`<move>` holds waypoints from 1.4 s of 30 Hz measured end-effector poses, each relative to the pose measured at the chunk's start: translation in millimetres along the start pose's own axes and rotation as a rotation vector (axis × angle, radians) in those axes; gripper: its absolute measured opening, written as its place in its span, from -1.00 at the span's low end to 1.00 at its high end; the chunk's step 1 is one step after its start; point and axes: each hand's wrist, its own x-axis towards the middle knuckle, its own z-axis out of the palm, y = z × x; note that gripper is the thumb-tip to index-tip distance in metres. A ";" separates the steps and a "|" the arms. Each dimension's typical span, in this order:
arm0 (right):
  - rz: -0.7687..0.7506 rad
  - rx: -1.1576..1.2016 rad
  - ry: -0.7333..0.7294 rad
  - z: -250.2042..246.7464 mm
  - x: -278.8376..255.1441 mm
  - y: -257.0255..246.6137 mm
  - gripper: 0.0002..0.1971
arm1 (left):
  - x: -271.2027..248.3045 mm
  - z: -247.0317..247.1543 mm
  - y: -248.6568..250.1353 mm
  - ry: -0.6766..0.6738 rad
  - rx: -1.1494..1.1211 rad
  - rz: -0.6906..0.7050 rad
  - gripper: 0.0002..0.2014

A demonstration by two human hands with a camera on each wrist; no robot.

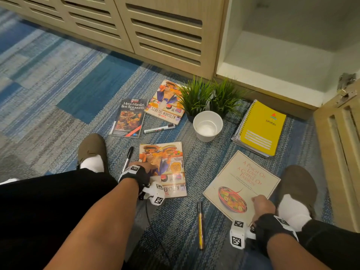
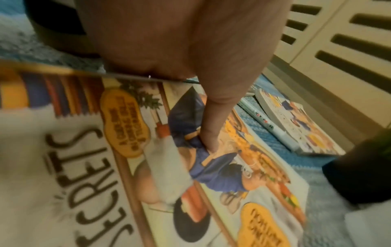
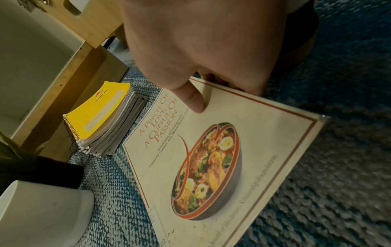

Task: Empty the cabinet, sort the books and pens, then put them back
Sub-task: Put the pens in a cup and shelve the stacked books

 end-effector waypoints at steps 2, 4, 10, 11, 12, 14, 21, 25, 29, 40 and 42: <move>-0.019 0.004 -0.007 2.3 1.6 0.9 -0.58 | -11.0 -3.3 7.2 -0.111 -0.027 -0.002 -0.67; -0.085 -0.011 -0.005 3.3 -4.6 -1.6 -0.56 | -18.4 -9.9 15.5 -0.131 -0.004 0.002 -0.82; -0.180 -0.069 -0.073 7.9 -7.9 -5.6 -0.58 | -59.1 -41.3 61.0 0.064 0.255 0.370 -0.85; -0.189 -0.078 -0.083 10.7 -7.6 -5.4 -0.61 | -66.6 -46.1 71.6 0.097 0.313 0.460 -0.94; -0.190 -0.078 -0.101 11.7 -9.5 -5.8 -0.65 | -73.1 -48.4 80.9 0.095 0.350 0.553 -0.96; -0.205 -0.086 -0.139 18.5 1.7 -1.0 -0.70 | -97.3 -50.4 106.9 0.025 0.503 0.716 -0.88; -0.235 -0.238 -0.304 32.7 12.4 10.8 -0.72 | -191.7 37.0 148.8 0.087 1.391 1.198 -0.85; -0.154 -0.150 -0.454 29.0 -13.4 5.4 -0.53 | -195.3 120.2 110.4 0.072 1.474 1.591 -0.78; -0.018 0.162 -0.506 25.7 -18.4 2.0 -0.47 | -166.1 146.3 64.6 -0.130 0.951 1.579 -0.49; -0.105 -0.099 -0.575 33.2 37.9 25.5 -0.16 | -92.5 137.0 -19.0 -0.120 0.538 0.549 -0.33; -0.148 -0.168 -0.575 31.7 49.7 32.1 -0.18 | -90.7 141.5 -19.5 -0.102 0.508 0.544 -0.29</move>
